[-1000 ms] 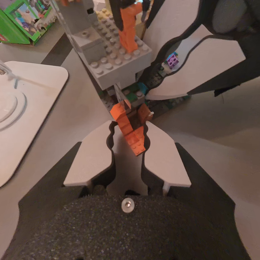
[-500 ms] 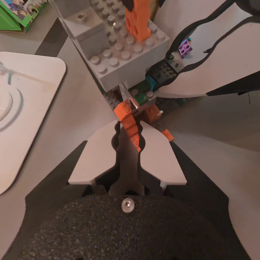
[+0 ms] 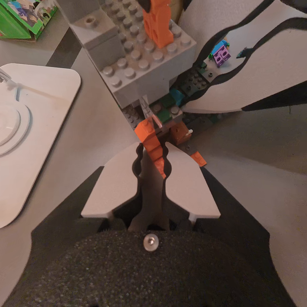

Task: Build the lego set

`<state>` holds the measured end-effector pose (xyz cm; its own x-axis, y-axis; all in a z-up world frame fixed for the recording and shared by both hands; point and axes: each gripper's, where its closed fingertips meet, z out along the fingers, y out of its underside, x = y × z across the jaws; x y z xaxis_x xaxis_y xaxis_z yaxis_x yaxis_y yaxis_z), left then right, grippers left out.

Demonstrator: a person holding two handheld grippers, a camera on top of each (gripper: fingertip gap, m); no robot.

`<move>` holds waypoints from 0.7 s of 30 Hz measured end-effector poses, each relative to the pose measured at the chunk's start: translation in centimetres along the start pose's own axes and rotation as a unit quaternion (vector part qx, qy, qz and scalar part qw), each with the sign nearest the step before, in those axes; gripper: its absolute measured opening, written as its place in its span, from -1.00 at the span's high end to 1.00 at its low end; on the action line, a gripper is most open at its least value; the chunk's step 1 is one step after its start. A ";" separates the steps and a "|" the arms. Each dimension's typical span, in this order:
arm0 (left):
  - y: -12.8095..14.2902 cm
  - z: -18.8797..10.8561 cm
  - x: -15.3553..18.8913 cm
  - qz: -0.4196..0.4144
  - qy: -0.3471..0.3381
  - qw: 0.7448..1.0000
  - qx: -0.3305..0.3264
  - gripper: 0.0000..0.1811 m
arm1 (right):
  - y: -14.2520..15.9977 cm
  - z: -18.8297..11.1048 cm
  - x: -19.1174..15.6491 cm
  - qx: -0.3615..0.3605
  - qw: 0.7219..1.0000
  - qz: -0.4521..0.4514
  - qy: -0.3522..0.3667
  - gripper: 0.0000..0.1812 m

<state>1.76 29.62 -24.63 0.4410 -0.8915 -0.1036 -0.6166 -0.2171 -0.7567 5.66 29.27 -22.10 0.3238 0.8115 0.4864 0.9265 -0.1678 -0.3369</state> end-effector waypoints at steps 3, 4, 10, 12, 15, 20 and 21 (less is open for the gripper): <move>0.0 0.0 0.0 0.001 -0.001 1.000 0.000 0.75 | 0.1 0.1 0.1 0.002 1.000 -0.012 0.010 0.82; 0.0 0.0 0.0 0.000 -0.001 1.000 0.000 0.75 | 0.0 0.1 0.0 0.005 1.000 -0.010 0.008 0.82; 0.0 0.0 0.0 -0.005 0.004 1.000 0.003 0.75 | 0.0 -0.1 0.0 0.004 1.000 0.012 0.001 0.83; 0.0 -0.1 0.1 -0.007 0.005 1.000 0.003 0.75 | 0.1 -0.2 0.1 0.001 1.000 0.017 0.008 0.83; 0.0 0.0 0.1 -0.007 0.004 1.000 0.003 0.75 | 0.2 -0.5 0.3 0.003 0.999 0.032 0.011 0.83; 0.0 -0.1 0.1 -0.008 0.003 1.000 0.003 0.75 | 0.4 -0.5 0.3 -0.004 0.999 0.044 0.013 0.83; 0.0 -0.1 0.1 -0.008 0.003 1.000 0.003 0.75 | 0.4 -0.5 0.3 -0.007 0.999 0.047 0.015 0.83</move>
<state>1.78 29.47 -24.60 0.4473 -0.8900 -0.0879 -0.6060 -0.2294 -0.7616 6.22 29.12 -21.69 0.4145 0.7750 0.4771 0.8945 -0.2504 -0.3704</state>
